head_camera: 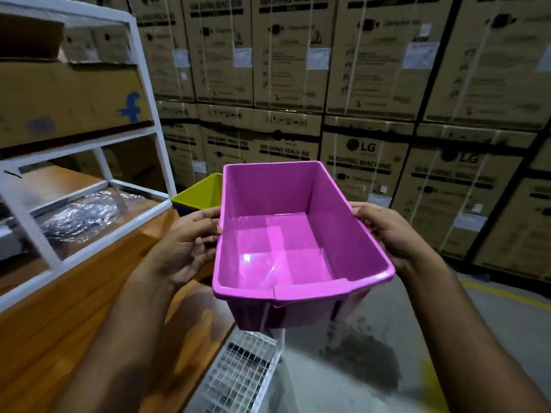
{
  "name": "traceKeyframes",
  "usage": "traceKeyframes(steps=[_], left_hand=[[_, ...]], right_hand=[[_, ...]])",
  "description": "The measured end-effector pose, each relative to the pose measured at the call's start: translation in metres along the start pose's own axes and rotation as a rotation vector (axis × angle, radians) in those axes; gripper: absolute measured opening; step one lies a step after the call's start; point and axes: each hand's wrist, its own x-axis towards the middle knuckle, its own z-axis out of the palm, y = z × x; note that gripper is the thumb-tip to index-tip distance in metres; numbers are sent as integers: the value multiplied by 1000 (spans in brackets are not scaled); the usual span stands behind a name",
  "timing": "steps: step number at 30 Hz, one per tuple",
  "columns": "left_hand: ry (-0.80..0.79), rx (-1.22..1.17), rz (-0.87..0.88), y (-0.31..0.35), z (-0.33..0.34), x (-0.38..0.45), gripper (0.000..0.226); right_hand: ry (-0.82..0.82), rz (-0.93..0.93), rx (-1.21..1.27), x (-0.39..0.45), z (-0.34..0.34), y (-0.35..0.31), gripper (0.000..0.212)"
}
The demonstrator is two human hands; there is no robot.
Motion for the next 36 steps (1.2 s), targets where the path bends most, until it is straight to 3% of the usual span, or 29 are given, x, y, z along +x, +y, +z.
traceKeyframes(steps=[8, 13, 23, 29, 36], left_hand=[[107, 69, 70, 31, -18, 104, 73], [254, 45, 132, 36, -24, 145, 64], [668, 37, 299, 24, -11, 194, 73], [968, 153, 317, 8, -5, 207, 61], [1060, 150, 259, -7, -6, 209, 51]], right_hand=[[-90, -37, -60, 155, 3, -21, 26], [-318, 41, 30, 245, 18, -24, 31], [-824, 178, 46, 392, 65, -32, 33], [-958, 192, -123, 444, 78, -15, 38], [-1044, 280, -26, 452, 79, 0, 39]])
